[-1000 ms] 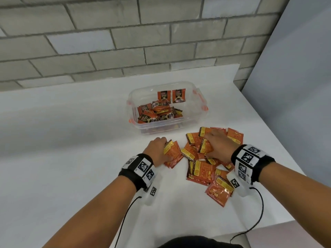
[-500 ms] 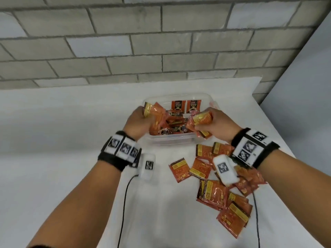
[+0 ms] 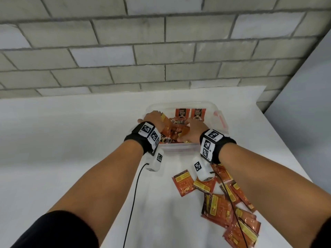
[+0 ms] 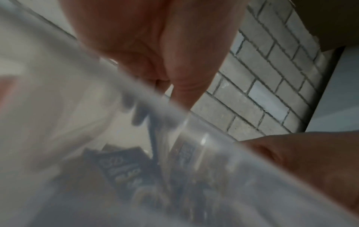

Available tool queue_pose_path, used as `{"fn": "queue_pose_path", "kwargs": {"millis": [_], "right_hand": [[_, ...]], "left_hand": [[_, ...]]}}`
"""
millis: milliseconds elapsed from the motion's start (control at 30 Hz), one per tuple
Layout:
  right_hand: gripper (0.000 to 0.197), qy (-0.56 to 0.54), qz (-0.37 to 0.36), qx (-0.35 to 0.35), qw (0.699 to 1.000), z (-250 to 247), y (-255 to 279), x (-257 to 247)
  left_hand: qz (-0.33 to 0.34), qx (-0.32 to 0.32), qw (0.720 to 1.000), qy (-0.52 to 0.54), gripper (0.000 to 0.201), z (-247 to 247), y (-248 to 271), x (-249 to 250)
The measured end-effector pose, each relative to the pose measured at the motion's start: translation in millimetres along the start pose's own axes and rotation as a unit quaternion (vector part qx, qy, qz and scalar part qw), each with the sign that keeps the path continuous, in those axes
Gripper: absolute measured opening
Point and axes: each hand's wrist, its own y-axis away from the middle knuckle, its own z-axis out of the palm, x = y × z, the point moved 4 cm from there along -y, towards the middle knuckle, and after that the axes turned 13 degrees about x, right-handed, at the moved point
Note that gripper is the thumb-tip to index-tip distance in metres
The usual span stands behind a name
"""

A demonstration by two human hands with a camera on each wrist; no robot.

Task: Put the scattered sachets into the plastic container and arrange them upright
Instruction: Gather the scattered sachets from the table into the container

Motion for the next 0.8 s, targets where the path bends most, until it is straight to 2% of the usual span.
{"fn": "queue_pose_path", "kwargs": {"millis": [133,300,467,533,600,700,733,800], "right_hand": [[0.071,-0.029,-0.029,0.052,0.998,-5,6,3],[0.058,-0.013,-0.051,0.037,0.998,-4,14,11],[0.056,0.006,-0.063,0.018,0.998,-4,30,10],[0.052,-0.022,-0.069,0.041,0.996,-10,39,11],[0.044,-0.054,-0.084,0.090,0.991,-26,51,15],[0.021,-0.113,-0.084,0.170,0.975,-57,79,40],[0.013,-0.132,-0.063,0.187,0.971,-66,88,57],[0.005,-0.129,-0.003,0.195,0.972,-79,102,103]], "left_hand": [[0.018,-0.024,0.997,0.066,0.066,2,4,-4],[0.031,-0.014,0.992,0.121,0.062,-4,19,-15],[0.036,-0.008,0.990,0.138,0.059,-4,39,-21],[0.035,-0.018,0.988,0.151,0.056,-6,47,-24],[0.036,-0.002,0.985,0.170,0.049,-16,58,-26],[0.067,0.065,0.969,0.228,0.020,-36,95,-26],[0.092,0.063,0.963,0.245,0.008,-37,111,-24],[0.143,-0.007,0.961,0.236,0.008,-23,144,-16]]}}
